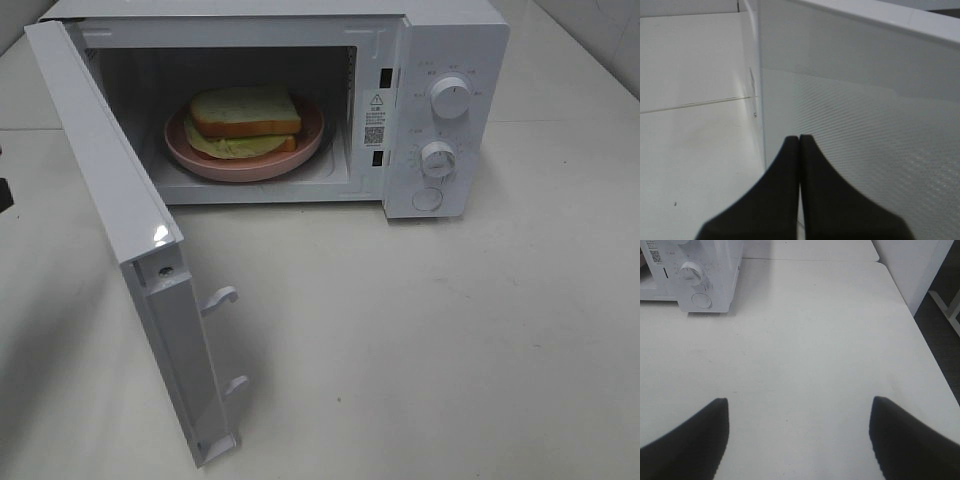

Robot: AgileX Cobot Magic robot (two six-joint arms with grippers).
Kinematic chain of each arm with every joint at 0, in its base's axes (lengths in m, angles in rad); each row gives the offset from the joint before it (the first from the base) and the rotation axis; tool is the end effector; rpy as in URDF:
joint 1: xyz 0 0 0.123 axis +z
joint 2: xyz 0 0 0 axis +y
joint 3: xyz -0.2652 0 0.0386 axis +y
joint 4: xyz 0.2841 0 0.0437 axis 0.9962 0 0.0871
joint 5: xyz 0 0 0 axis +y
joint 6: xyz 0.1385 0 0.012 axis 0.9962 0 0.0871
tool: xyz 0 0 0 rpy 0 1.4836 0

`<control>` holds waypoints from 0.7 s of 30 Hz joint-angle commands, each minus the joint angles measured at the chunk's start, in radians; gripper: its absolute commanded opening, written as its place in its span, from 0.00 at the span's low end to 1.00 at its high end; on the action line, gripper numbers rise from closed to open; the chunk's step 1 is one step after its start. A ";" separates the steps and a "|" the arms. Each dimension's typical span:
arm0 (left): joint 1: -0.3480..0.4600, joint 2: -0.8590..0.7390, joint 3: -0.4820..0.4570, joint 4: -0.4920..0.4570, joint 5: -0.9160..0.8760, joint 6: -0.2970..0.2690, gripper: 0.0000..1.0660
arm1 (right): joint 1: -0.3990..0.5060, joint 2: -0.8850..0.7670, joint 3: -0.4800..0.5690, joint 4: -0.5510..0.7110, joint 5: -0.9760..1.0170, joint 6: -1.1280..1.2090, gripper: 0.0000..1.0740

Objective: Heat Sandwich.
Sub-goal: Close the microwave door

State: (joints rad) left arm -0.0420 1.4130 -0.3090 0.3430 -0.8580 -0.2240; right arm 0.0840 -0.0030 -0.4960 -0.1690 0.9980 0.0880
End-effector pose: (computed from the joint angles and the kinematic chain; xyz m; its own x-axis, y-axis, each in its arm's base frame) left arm 0.2936 -0.0477 0.1316 -0.1857 0.0131 -0.9825 0.2913 0.9557 -0.0424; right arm 0.0910 -0.0121 0.2808 -0.3930 -0.0373 -0.9188 0.0447 0.9972 -0.0596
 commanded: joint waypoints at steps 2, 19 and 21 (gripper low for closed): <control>-0.099 0.036 -0.022 -0.092 -0.022 0.041 0.00 | -0.007 -0.029 0.001 -0.003 -0.005 -0.008 0.70; -0.309 0.138 -0.133 -0.295 -0.019 0.086 0.00 | -0.007 -0.029 0.001 -0.003 -0.005 -0.007 0.70; -0.343 0.164 -0.159 -0.320 -0.018 0.086 0.00 | -0.007 -0.029 0.001 -0.003 -0.005 -0.007 0.70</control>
State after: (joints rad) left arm -0.3520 1.5600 -0.4390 0.0510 -0.8630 -0.1380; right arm 0.0840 -0.0030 -0.4960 -0.1690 0.9980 0.0880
